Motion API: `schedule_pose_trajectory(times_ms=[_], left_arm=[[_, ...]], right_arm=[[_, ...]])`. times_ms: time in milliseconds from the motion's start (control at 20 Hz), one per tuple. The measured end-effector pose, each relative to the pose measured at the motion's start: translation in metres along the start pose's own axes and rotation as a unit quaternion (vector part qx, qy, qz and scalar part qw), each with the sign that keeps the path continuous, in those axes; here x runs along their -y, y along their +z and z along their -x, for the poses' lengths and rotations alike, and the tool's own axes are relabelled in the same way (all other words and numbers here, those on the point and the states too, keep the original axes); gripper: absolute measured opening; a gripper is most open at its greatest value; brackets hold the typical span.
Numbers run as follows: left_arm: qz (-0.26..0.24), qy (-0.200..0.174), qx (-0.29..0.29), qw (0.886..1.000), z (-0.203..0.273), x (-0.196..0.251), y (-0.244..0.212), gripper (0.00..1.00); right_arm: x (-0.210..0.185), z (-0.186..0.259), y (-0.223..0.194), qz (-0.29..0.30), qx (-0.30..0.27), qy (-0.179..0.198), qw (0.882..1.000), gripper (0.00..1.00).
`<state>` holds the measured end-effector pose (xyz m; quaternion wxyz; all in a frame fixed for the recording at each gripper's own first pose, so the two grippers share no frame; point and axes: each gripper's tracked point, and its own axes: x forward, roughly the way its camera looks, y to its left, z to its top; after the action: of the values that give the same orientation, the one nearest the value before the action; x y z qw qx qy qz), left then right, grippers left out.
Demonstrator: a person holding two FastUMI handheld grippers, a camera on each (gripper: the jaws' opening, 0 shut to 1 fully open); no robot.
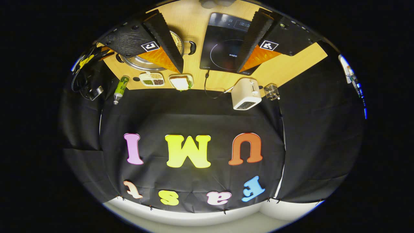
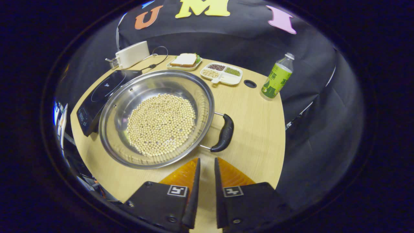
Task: First push the handle of the pot to place it horizontally, then grasp the pot with both hands and set it on the induction cooktop.
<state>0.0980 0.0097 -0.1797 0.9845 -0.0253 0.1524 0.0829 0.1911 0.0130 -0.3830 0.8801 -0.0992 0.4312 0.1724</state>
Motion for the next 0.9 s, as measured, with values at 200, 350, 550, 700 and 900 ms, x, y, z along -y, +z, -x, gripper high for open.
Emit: schedule_pose_trajectory(times_ms=[200, 350, 550, 700, 900], left_arm=[[-0.008, -0.025, -0.036, 0.999, -0.03, 0.017, -0.032, 0.96], [-0.024, -0.039, -0.068, 0.997, -0.054, 0.03, -0.061, 0.97], [-0.025, -0.052, -0.117, 0.991, -0.078, 0.046, -0.099, 0.97], [-0.027, -0.055, -0.146, 0.987, -0.094, 0.052, -0.119, 0.97], [-0.045, -0.057, -0.18, 0.981, -0.109, 0.059, -0.145, 0.97]], right_arm=[[0.005, 0.016, 0.011, -0.071, 0.039, 0.024, 0.996, 0.72], [0.009, 0.015, 0.025, -0.101, 0.053, 0.032, 0.993, 0.88], [0.001, 0.006, 0.043, -0.105, 0.052, 0.04, 0.992, 0.87], [-0.006, -0.011, 0.054, -0.097, 0.045, 0.042, 0.993, 0.86], [-0.008, -0.032, 0.057, -0.093, 0.034, 0.035, 0.994, 0.87]])
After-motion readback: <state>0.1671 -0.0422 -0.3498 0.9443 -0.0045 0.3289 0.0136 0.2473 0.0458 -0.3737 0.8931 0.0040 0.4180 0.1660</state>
